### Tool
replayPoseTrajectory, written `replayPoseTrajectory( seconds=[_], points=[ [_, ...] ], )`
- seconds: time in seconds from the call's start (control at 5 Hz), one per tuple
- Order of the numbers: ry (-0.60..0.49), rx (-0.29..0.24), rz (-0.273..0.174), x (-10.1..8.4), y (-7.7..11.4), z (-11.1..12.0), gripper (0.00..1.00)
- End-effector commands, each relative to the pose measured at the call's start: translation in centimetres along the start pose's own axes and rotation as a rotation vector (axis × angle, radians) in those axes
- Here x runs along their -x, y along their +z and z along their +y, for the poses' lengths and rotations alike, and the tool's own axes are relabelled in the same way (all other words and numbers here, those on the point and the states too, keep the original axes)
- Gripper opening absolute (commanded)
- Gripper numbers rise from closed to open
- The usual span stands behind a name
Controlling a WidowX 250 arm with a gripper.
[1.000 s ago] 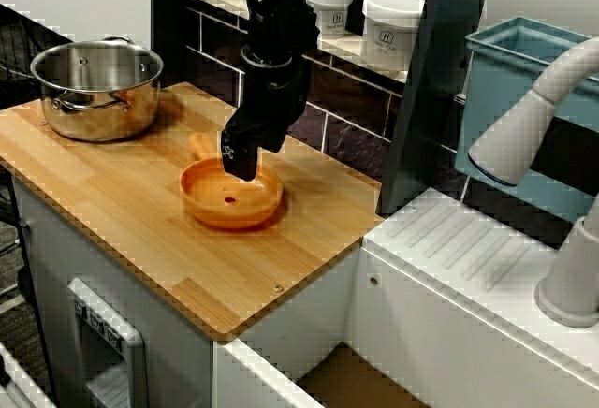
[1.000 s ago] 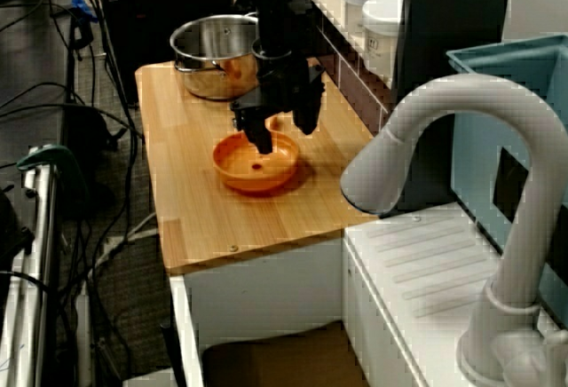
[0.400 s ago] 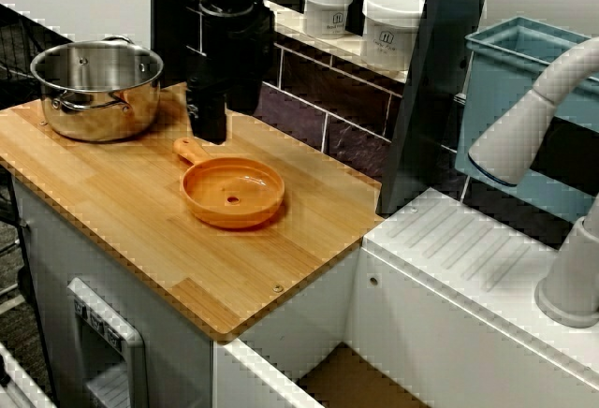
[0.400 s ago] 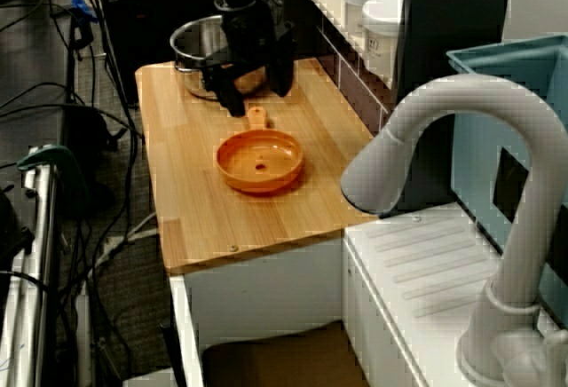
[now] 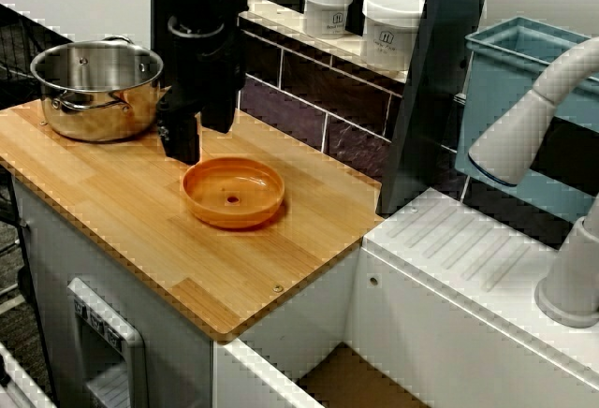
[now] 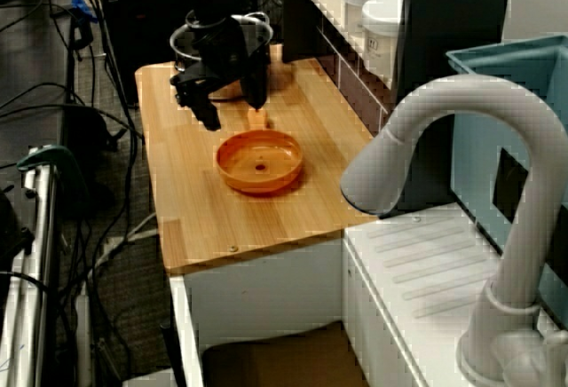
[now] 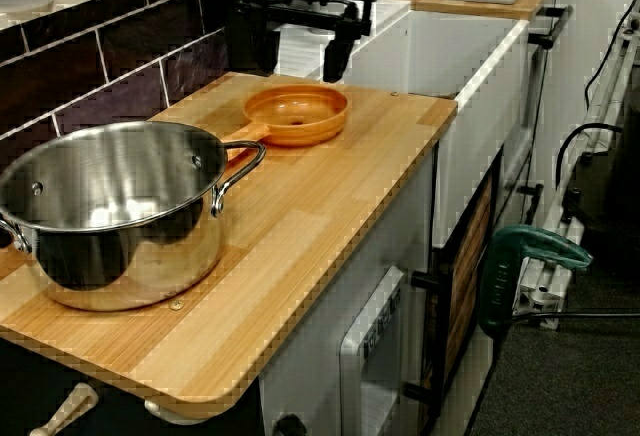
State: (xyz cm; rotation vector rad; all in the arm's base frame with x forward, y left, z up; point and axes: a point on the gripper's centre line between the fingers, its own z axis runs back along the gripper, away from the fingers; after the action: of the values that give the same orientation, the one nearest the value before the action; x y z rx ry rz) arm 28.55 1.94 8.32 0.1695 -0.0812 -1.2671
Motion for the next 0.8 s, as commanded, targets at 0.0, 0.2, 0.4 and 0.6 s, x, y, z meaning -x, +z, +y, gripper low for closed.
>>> replayPoseTrajectory(
  seconds=[0.0, 0.2, 0.4, 0.6],
  points=[
    [-0.007, -0.083, 0.012, 0.7, 0.3, -1.8, 1.0],
    [-0.02, -0.087, 0.018, 0.5, -0.1, -2.3, 1.0],
    [-0.012, -0.079, 0.021, 0.3, -0.9, -2.1, 1.0],
    [0.001, -0.08, 0.026, 0.2, -1.6, -1.6, 1.0]
  ],
)
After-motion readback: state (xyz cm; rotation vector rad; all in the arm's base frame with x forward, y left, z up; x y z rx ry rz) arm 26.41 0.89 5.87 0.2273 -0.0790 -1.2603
